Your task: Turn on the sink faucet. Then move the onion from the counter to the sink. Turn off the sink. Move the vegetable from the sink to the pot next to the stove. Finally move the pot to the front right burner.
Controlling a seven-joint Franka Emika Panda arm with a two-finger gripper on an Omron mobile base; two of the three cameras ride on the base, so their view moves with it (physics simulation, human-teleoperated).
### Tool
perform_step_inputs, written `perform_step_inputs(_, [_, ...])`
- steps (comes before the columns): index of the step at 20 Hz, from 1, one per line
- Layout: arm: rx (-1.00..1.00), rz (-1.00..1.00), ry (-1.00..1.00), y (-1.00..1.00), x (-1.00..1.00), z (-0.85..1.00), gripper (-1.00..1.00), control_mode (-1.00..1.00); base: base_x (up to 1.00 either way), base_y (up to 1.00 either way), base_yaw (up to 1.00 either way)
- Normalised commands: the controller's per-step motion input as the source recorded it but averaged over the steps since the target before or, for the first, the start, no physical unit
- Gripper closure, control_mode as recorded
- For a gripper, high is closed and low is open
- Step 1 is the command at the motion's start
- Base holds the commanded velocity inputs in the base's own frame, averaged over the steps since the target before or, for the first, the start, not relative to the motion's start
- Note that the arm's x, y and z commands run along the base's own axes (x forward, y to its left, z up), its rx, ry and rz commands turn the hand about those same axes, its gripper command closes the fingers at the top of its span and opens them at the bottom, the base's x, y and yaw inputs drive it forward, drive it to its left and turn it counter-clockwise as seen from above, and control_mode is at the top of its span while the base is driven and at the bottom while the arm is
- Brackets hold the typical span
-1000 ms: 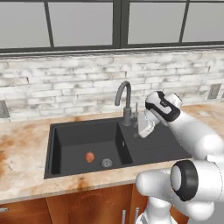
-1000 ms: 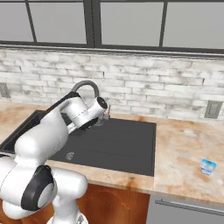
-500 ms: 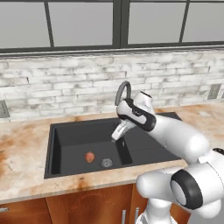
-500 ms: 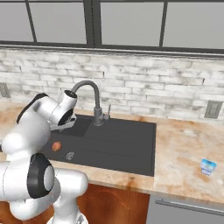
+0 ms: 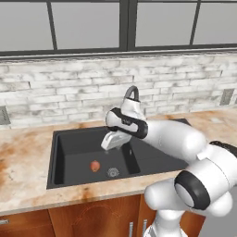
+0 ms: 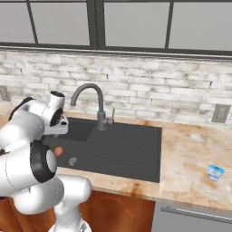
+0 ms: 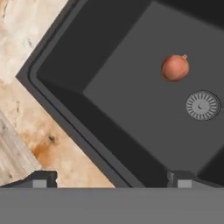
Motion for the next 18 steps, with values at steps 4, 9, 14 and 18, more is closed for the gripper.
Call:
perform_step_inputs(4, [-0.16,-0.10,0.00,0.16,0.34,-0.37,-1.00,-1.00,0.00,0.00,0.00])
perform_step_inputs(9, [-0.06,-0.07,0.00,0.02,0.03,-0.29,-1.00,-1.00,0.00,0.00,0.00])
perform_step_inputs(14, [-0.01,-0.33,0.00,0.10,0.26,-0.25,-1.00,-1.00,0.00,0.00,0.00])
perform_step_inputs(18, [-0.02,-0.40,0.00,0.23,0.31,-0.35,-1.00,-1.00,0.00,0.00,0.00])
